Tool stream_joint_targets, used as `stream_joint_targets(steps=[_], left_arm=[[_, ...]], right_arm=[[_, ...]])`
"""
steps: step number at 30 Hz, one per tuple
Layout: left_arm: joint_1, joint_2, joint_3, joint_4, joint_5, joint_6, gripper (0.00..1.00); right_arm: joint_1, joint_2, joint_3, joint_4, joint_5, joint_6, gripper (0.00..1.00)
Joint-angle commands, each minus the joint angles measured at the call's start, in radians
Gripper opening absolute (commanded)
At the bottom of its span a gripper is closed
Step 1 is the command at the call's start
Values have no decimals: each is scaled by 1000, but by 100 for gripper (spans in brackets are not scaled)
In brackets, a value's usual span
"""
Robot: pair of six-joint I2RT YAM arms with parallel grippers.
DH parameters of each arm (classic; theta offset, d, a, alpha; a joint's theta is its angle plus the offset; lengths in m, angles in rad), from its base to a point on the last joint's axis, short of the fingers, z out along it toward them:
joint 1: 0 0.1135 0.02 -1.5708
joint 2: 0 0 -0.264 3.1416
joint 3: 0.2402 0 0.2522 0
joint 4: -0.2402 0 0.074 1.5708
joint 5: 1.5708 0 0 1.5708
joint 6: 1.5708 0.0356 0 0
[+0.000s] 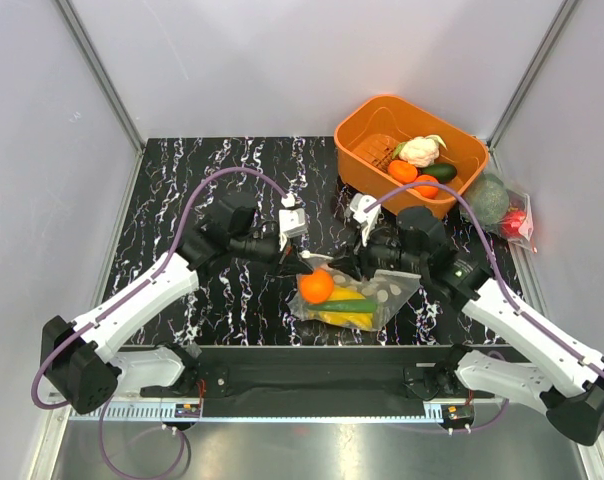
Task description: Open the zip-top bag and remove the fake food
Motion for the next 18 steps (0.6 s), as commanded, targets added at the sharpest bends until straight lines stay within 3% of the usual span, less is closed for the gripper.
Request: stream_joint_targets(steps=[1,6,18], left_arm=[[-4,-12,2,58,65,-1,0],[-3,-12,12,27,60,22,0],[-4,-10,21,-3,36,48,0]], right_arm=[[-2,42,94,13,-23,-19,38],[-2,122,171,7,-81,-56,47],[-2,246,243,56,-297,-33,41]])
